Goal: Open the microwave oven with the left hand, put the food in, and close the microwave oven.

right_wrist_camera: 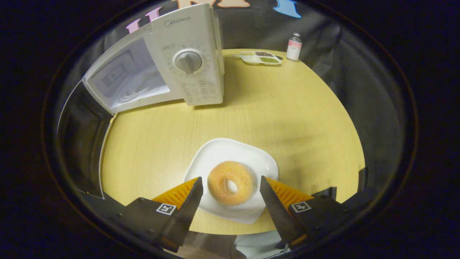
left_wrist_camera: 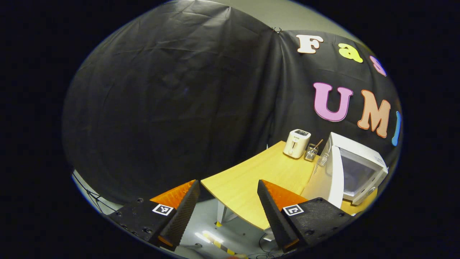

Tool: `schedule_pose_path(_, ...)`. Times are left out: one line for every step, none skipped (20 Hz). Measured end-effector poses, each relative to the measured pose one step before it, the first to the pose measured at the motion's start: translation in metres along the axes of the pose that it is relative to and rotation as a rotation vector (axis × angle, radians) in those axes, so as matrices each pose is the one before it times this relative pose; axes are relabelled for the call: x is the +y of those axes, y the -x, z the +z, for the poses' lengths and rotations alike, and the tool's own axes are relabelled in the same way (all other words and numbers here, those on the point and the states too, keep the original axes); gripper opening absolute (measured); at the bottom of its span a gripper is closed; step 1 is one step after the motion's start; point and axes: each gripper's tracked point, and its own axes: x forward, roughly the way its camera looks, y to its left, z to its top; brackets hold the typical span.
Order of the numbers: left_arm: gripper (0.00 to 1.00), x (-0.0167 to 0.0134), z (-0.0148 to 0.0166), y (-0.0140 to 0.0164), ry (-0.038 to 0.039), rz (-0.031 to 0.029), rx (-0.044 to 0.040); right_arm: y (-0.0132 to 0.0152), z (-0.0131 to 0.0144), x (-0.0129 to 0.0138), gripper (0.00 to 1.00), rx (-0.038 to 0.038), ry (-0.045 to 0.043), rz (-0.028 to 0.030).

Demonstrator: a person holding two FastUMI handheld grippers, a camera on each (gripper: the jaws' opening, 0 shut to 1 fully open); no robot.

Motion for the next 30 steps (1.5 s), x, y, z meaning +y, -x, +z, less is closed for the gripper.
schedule_pose_path(0.95, -0.00476, 0.00425, -0.00198, -0.0061, -0.00828, -0.01013, -0.0016, -0.00221, 0.00012, 0.99, 0.01267, -0.00193, -0.00586)
schedule_pose_path(0.91, -0.00391, 0.00132, -0.00198, -0.00689, -0.00744, -0.00667, -0.00086, -0.00045, -0.00023, 0.99, 0.00944, -0.00139, -0.00674)
schedule_pose_path(0.95, -0.00273, 0.00116, -0.0031, -0.00293, -0.00116, -0.01069, -0.00037, -0.00038, -0.00047, 1.0, 0.004, 0.00016, -0.00619)
schedule_pose_path(0.95, -0.00315, 0.00228, -0.00274, 0.00583, -0.00738, -0.00747, -0.0004, -0.00028, 0.00004, 0.99, 0.00103, -0.00003, -0.00468)
schedule_pose_path(0.91, -0.00656, 0.00037, -0.00452, 0.01123, -0.01543, 0.00018, -0.0016, -0.00085, 0.00049, 0.99, 0.00582, 0.0003, -0.00271)
schedule_pose_path(0.91, -0.00405, -0.00282, -0.00159, 0.01083, -0.01947, 0.00947, -0.00079, -0.0012, 0.00004, 0.99, 0.00962, -0.0004, -0.00447)
schedule_pose_path(0.91, -0.00466, -0.00239, -0.00116, 0.00864, -0.01603, 0.00981, -0.00129, -0.00226, -0.00065, 0.92, 0.00851, -0.00329, -0.00504)
schedule_pose_path(0.91, -0.00493, -0.00259, -0.00304, 0.00387, -0.01302, 0.00476, -0.00197, -0.00062, 0.00122, 0.99, 0.00712, -0.00667, -0.00177)
schedule_pose_path(0.95, -0.00584, -0.00059, -0.00519, -0.00059, -0.0107, 0.00125, -0.00068, -0.00166, 0.00061, 0.92, 0.00678, -0.0072, 0.00086)
schedule_pose_path(0.95, -0.00294, 0.00061, -0.00252, -0.00423, -0.00787, -0.00119, -0.00051, 0.00009, 0.0006, 0.92, -0.00081, -0.00922, -0.00253)
schedule_pose_path(0.95, -0.00162, -0.00161, -0.00268, -0.00785, -0.00782, 0.00292, -0.00118, -0.00001, -0.0004, 0.84, 0.0011, -0.00446, -0.00153)
schedule_pose_path(0.95, 0.00027, 0.00003, -0.00389, -0.00578, -0.00329, 0.00337, -0.00014, -0.00064, 0.00004, 0.89, 0.00288, -0.00072, -0.00251)
schedule_pose_path(0.95, -0.0006, -0.0019, -0.00269, -0.00218, -0.00718, 0.00663, 0.00011, -0.00124, -0.00045, 0.82, 0.00096, -0.00752, -0.00348)
schedule_pose_path(0.95, -0.00104, -0.00166, -0.00151, -0.00099, -0.00747, 0.00377, 0.00119, -0.00016, 0.0003, 0.79, 0.00563, -0.00284, -0.00267)
schedule_pose_path(0.95, -0.0007, 0.00022, -0.00145, -0.0008, -0.00692, 0.00229, 0.00164, -0.00066, -0.00018, 0.74, 0.00133, -0.00519, -0.0043)
schedule_pose_path(0.95, -0.00101, -0.00072, -0.00064, -0.00266, -0.00634, 0.00255, 0.00042, -0.00093, 0.00083, 0.72, 0.00095, -0.00577, -0.00187)
schedule_pose_path(0.95, -0.00019, -0.00162, -0.00252, -0.00373, -0.0057, 0.0036, 0.00097, 0.00053, -0.00136, 0.66, -0.00728, -0.02334, -0.00732)
schedule_pose_path(0.95, 0.00004, 0.00011, -0.00112, -0.00505, -0.00575, 0.00277, 0.00171, -0.00079, 0.00289, 0.67, 0.00203, -0.02707, 0.01335)
schedule_pose_path(0.95, -0.0018, -0.00013, -0.00195, -0.00447, -0.00726, 0.00096, 0.00288, -0.00022, 0.00506, 0.62, -0.00048, -0.03109, 0.02104)
schedule_pose_path(0.95, -0.00159, 0.00041, -0.00161, -0.00456, -0.00851, 0.00055, 0.00477, 0.00073, 0.00407, 0.67, -0.00635, -0.0288, 0.02377)
schedule_pose_path(0.95, -0.0018, -0.00004, -0.00144, -0.00454, -0.00919, 0.00103, 0.00491, 0.00086, 0.00584, 0.67, -0.00823, -0.0242, 0.03002)
schedule_pose_path(0.95, -0.00141, 0.00007, -0.00041, -0.00508, -0.00914, -0.00048, 0.00527, 0.00041, 0.00737, 0.67, -0.00577, -0.02353, 0.03384)
schedule_pose_path(0.95, -0.00163, -0.00024, -0.00112, -0.00481, -0.00983, 0.00031, 0.00654, -0.00157, 0.00825, 0.62, -0.00238, -0.0269, 0.0417)
schedule_pose_path(0.95, -0.00235, 0.00019, 0.00008, -0.00428, -0.0092, 0.00109, 0.00603, -0.00077, 0.01106, 0.62, -0.00292, -0.03433, 0.04585)
schedule_pose_path(0.95, -0.0009, -0.00061, -0.00253, -0.00286, -0.00815, 0.00157, 0.00623, -0.00271, 0.01339, 0.62, -0.00062, -0.03802, 0.0482)
schedule_pose_path(0.95, -0.00173, -0.00095, -0.00059, -0.0017, -0.00958, 0.00342, 0.00453, -0.00305, 0.01485, 0.67, 0.00188, -0.03825, 0.04951)
schedule_pose_path(0.95, -0.00109, -0.00177, -0.00058, -0.00228, -0.0078, 0.00582, 0.00532, -0.00483, 0.01444, 0.67, 0.00058, -0.03614, 0.05129)
schedule_pose_path(0.95, -0.00084, -0.00144, -0.00062, -0.00371, -0.00943, 0.00625, 0.00266, -0.00441, 0.01609, 0.62, 0.00097, -0.03981, 0.0545)
schedule_pose_path(0.95, -0.0001, -0.00196, -0.00107, -0.00328, -0.00678, 0.00433, 0.0009, -0.00376, 0.01713, 0.62, -0.00078, -0.04477, 0.05677)
schedule_pose_path(0.95, -0.0005, -0.00192, -0.00065, -0.00248, -0.00716, 0.00404, -0.00075, -0.00321, 0.01678, 0.62, -0.00294, -0.04813, 0.05481)
